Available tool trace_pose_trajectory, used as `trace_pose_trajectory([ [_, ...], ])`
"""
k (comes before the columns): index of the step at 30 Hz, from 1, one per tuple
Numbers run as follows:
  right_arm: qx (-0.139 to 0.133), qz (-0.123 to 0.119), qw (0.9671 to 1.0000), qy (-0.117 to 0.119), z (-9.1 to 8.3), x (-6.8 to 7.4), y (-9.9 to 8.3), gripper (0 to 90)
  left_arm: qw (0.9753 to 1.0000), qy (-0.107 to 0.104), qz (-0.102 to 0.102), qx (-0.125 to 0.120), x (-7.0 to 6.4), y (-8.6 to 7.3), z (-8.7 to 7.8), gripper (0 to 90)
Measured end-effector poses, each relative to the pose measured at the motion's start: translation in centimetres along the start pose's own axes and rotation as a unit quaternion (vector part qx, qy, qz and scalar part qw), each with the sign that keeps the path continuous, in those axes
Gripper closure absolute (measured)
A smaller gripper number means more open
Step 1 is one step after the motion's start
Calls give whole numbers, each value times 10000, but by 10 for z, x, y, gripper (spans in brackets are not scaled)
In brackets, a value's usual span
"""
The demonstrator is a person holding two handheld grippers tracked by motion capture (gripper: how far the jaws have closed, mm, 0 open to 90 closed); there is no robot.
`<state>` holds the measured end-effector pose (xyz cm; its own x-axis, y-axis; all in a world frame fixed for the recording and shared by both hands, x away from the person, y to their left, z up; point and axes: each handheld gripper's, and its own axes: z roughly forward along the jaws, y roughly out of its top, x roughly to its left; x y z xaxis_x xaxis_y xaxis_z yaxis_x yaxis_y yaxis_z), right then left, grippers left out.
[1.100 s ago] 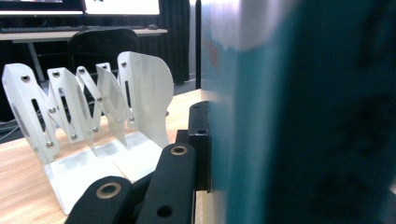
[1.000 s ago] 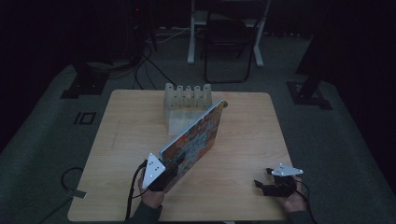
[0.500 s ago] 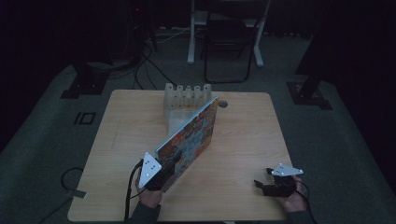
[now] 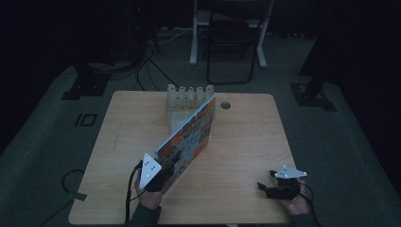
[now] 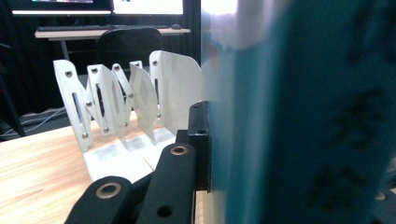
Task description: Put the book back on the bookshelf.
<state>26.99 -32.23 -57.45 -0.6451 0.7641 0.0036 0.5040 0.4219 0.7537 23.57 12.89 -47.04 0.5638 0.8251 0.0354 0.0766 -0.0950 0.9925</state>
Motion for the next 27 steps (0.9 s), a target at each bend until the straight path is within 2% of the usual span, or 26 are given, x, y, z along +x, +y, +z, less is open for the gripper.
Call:
trace_pose_trajectory([
  [20,-2,-2,10000,2,0,0,0,223,9996,252,-90,-24,10,1,-3,810],
  [27,0,3,10000,1,0,0,0,223,9995,324,-49,-5,12,1,-4,811],
])
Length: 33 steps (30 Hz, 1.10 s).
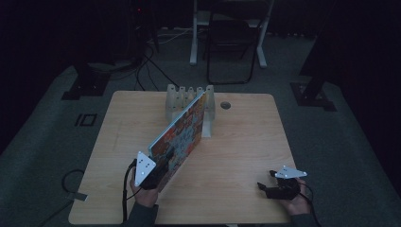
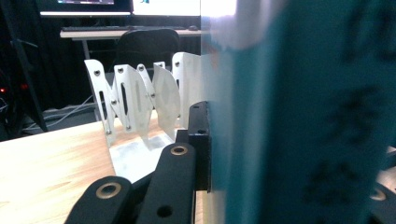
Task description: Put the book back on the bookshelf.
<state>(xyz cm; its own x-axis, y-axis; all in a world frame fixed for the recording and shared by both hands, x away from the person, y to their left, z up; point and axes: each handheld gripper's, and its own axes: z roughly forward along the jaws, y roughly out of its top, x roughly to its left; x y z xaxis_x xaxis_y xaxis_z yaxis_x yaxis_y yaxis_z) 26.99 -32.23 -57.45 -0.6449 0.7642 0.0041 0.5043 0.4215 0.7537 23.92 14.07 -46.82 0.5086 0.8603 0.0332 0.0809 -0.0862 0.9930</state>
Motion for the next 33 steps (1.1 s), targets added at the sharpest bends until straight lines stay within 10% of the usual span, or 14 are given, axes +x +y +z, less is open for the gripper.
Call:
trace_pose_trajectory([
  [33,-3,1,10000,-2,0,0,0,223,9992,378,-108,-25,15,2,-8,810],
])
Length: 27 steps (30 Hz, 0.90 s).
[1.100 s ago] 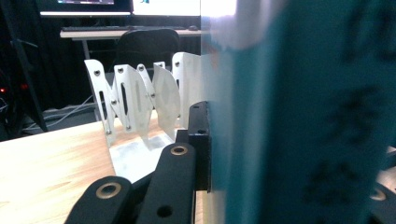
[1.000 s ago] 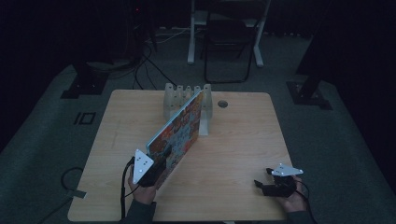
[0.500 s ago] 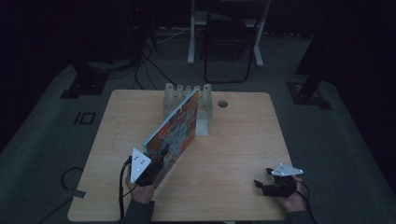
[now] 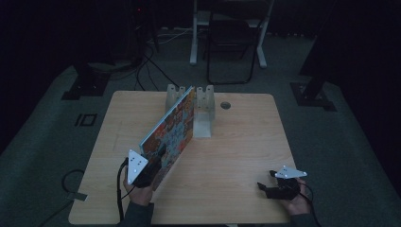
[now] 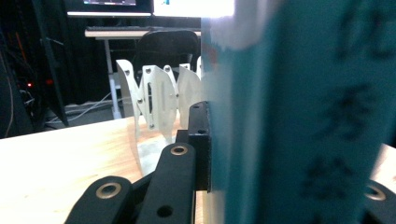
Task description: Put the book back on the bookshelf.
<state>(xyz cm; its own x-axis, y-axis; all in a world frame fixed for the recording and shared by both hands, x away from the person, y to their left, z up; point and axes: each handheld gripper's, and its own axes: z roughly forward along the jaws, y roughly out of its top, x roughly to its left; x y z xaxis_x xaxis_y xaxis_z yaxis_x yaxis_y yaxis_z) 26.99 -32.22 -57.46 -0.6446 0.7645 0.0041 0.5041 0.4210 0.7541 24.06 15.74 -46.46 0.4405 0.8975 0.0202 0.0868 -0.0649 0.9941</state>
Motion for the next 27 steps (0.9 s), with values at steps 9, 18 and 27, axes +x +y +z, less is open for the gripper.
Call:
trace_pose_trajectory([
  [9,2,-3,10000,0,0,0,0,223,9999,137,-42,-9,4,0,-1,811],
  [18,2,-2,10000,0,0,0,0,223,9996,297,12,13,5,0,-1,811],
  [27,1,-2,10000,0,0,0,0,223,9991,417,-7,11,7,0,0,810],
])
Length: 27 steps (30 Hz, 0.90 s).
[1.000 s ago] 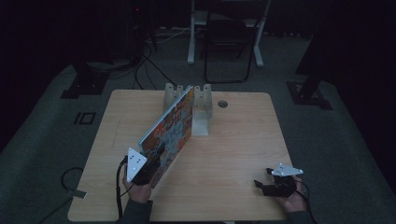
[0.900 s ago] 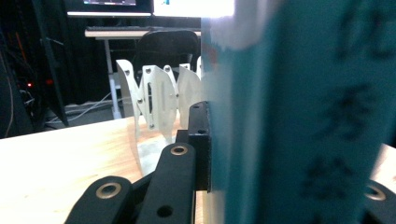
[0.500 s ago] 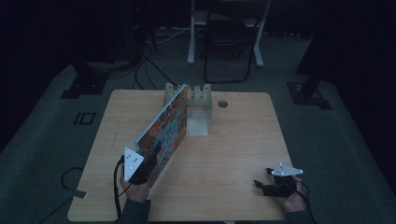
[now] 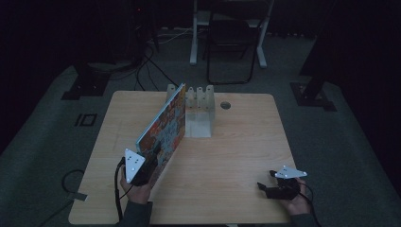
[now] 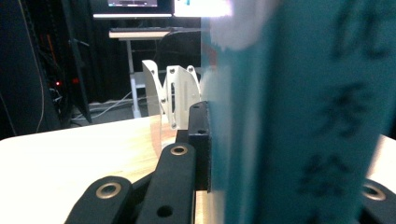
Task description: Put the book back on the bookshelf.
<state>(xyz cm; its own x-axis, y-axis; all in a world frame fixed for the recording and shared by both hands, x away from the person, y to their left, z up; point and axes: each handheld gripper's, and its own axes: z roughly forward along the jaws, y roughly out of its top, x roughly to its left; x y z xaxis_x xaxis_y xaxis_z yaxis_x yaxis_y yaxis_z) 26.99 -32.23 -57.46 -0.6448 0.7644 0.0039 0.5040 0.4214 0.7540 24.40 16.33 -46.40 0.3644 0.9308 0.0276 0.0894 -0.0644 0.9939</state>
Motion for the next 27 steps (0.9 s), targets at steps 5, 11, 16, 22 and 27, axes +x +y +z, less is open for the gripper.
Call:
trace_pose_trajectory([
  [5,-1,-2,10000,0,0,0,0,223,10000,91,-42,-1,1,0,2,811],
  [11,1,4,10000,2,0,0,0,223,9999,138,-46,18,4,0,5,811],
  [16,2,6,10000,1,0,0,0,223,9998,203,-29,23,4,0,8,811],
  [22,2,4,10000,2,0,0,0,223,9997,239,-34,38,5,1,13,811],
  [27,1,3,10000,2,0,0,0,223,9996,266,-53,40,5,1,16,811],
])
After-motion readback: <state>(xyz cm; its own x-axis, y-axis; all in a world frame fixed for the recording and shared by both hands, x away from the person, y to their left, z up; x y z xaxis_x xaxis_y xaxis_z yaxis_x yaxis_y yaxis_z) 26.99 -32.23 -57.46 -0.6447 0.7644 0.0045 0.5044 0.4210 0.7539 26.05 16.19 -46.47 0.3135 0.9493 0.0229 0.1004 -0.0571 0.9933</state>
